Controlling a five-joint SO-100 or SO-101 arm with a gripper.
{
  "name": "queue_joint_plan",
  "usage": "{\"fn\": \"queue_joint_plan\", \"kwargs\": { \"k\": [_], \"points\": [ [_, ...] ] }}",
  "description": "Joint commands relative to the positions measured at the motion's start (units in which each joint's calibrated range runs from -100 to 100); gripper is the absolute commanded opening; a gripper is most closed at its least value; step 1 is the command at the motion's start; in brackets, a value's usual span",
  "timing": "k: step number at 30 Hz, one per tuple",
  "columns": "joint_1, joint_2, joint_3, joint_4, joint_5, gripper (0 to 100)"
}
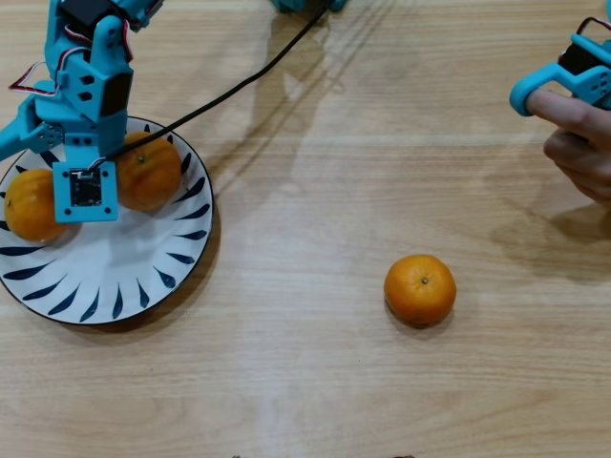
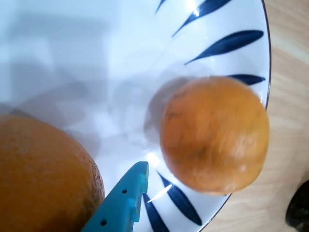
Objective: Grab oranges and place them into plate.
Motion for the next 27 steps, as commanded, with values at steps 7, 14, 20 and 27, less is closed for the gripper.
{"fn": "queue_joint_plan", "kwargs": {
  "k": [7,14,20,27],
  "points": [
    [-2.3,-2.9,-4.3,1.1,-3.2,51],
    [-8.9,-15.7,-4.8,2.8,-4.5,28],
    [-19.0,-23.8,-4.8,7.9,-8.9,4],
    [-37.2,-25.6,-4.3,15.8,-23.6,2]
  ]
}}
